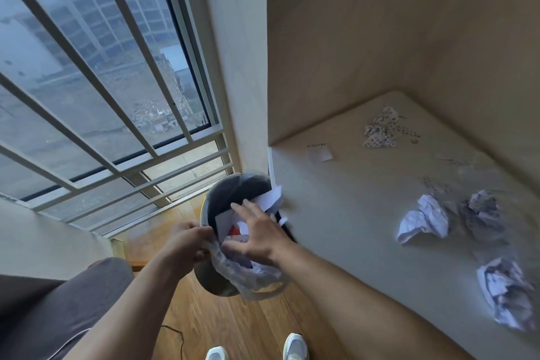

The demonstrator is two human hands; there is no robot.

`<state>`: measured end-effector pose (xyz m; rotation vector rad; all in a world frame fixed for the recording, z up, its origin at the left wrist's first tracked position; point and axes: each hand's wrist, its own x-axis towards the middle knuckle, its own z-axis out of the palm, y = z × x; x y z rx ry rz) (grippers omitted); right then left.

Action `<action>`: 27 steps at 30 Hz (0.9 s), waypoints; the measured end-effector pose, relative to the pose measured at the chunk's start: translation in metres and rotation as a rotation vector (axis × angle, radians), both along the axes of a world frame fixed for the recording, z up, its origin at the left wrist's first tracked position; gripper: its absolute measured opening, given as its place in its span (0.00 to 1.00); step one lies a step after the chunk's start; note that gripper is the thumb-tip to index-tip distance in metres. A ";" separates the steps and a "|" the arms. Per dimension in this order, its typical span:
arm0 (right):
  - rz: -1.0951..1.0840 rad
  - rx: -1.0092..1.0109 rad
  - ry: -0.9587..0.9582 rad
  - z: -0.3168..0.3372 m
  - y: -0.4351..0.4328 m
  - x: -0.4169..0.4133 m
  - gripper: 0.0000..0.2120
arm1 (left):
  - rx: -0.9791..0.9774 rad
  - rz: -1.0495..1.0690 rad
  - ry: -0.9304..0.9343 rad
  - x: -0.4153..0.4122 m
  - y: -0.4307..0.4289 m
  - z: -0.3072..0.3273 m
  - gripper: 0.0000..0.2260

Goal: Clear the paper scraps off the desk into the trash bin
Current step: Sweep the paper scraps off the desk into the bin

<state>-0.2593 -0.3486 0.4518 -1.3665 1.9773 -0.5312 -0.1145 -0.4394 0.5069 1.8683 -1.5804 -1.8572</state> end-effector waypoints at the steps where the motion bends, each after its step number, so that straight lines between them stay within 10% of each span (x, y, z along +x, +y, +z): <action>1: -0.031 -0.049 -0.070 0.006 0.003 -0.006 0.37 | -0.005 0.006 -0.002 -0.001 0.000 0.000 0.02; 6: -0.251 -0.170 0.118 0.027 0.002 -0.091 0.29 | -0.011 0.019 0.006 -0.005 0.004 0.005 0.02; 13: -0.220 0.274 0.242 0.005 -0.019 -0.217 0.36 | -0.022 0.015 -0.019 -0.009 -0.001 0.000 0.08; 21: 0.153 0.324 0.397 -0.006 0.017 -0.115 0.31 | -0.040 0.026 -0.035 -0.012 0.000 -0.003 0.06; 27: 0.215 0.070 0.113 0.025 0.059 -0.055 0.30 | -0.023 -0.004 -0.025 -0.015 0.003 -0.002 0.04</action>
